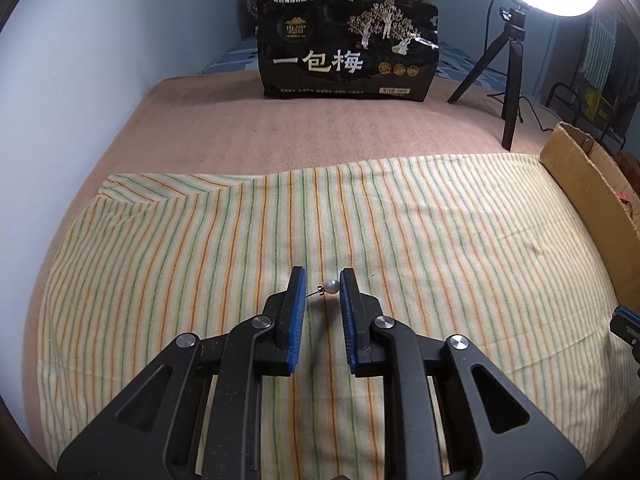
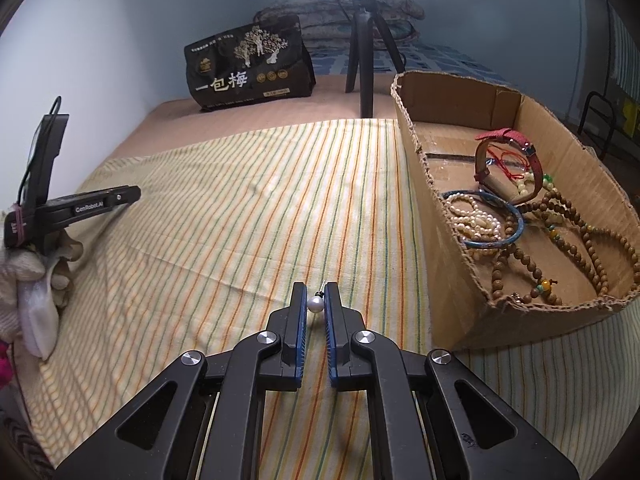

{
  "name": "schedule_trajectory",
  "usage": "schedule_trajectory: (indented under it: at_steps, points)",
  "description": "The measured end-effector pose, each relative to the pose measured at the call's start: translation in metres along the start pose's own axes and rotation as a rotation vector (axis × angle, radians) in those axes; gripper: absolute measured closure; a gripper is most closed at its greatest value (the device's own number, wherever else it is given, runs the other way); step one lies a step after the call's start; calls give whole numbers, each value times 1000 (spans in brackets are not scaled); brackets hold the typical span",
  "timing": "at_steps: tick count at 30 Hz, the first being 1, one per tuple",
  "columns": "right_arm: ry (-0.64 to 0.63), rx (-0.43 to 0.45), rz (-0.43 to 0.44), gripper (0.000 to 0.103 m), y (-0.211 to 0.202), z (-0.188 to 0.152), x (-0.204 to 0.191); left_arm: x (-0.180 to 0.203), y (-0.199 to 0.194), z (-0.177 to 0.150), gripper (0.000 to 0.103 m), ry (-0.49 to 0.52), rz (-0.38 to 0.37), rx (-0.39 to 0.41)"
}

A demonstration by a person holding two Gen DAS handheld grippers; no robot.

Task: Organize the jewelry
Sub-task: 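Lift the earring with right tool and carry it over the box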

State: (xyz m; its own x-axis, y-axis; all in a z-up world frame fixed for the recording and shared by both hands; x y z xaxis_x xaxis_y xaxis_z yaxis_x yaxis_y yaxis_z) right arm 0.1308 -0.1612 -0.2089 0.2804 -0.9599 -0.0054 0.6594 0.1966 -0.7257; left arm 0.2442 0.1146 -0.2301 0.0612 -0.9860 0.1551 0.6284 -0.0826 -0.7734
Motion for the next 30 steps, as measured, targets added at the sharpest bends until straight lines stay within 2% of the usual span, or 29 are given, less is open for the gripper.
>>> schedule_trajectory:
  at_steps: [11, 21, 30]
  points:
    - [-15, 69, 2, 96, -42, 10, 13, 26, -41, 11, 87, -8, -25, 49]
    - [-40, 126, -21, 96, -84, 28, 48, 91, -76, 25, 87, 32, -99, 93]
    - [2, 125, -37, 96, -94, 42, 100, 155, -93, 38, 87, 47, -157, 123]
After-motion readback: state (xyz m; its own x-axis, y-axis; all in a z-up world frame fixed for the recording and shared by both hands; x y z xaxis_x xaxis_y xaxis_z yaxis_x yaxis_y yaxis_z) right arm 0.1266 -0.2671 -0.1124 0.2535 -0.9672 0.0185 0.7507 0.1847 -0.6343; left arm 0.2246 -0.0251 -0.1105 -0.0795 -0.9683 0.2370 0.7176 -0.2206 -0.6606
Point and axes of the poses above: each gripper's, at about its wrist camera, not at the fingertips, and y roughly the way its jaws point, x to its right, z to its top, the point moved 5 cm from there along y, roughly the way its jaws point, and after that the axes turned 13 degrees about -y, right-handed, at the moved point
